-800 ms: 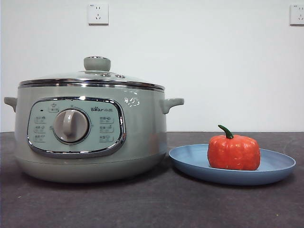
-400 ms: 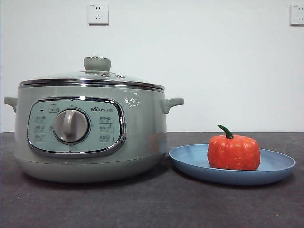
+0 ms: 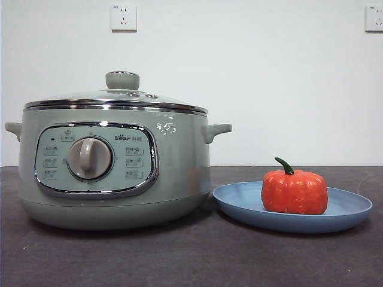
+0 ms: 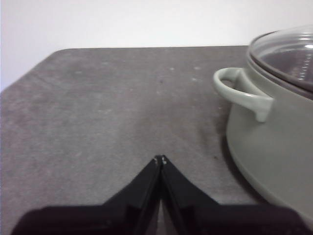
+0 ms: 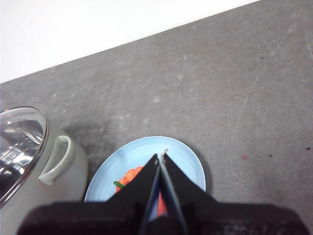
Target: Take the pumpkin out from the steamer,put the pumpkin in the blue plate,close the lid
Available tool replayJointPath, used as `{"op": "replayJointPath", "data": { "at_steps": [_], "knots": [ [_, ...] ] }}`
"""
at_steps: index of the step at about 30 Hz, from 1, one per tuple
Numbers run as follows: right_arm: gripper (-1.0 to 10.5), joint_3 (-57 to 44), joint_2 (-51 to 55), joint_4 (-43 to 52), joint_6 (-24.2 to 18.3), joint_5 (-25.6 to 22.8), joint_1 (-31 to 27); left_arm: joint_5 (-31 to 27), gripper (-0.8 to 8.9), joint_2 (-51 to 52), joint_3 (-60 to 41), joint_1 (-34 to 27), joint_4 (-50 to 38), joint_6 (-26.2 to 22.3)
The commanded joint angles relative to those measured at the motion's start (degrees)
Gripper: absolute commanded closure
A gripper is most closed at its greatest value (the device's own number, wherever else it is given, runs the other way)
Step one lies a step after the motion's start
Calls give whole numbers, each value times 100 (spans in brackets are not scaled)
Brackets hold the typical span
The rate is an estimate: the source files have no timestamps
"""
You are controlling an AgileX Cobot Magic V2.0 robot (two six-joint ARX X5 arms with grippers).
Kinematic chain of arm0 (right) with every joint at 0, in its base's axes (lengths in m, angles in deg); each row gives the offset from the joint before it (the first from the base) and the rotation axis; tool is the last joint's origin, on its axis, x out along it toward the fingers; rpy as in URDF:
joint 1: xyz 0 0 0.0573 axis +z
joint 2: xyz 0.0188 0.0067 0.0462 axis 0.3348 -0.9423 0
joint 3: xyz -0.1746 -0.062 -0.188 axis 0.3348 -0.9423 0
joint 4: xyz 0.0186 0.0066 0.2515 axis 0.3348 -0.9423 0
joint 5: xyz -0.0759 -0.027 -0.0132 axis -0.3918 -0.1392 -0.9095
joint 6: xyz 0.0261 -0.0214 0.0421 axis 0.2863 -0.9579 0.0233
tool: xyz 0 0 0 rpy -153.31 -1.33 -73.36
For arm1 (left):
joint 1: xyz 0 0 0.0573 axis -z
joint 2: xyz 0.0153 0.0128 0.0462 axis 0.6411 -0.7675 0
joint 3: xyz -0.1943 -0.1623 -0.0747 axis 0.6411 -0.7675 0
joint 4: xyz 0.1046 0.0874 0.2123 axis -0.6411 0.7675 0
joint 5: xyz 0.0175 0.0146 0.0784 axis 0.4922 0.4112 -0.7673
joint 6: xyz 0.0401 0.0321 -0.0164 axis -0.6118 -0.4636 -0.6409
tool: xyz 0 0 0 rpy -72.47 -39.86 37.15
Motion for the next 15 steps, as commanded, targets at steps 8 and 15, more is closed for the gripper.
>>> {"op": "replayJointPath", "data": {
  "at_steps": [8,15],
  "knots": [
    [957,-39,11,24,55,-26,9,216,817,17,-44,-35,85,74],
    [957,-39,11,24,55,-26,9,216,817,17,-44,-35,85,76]
  ]
}}
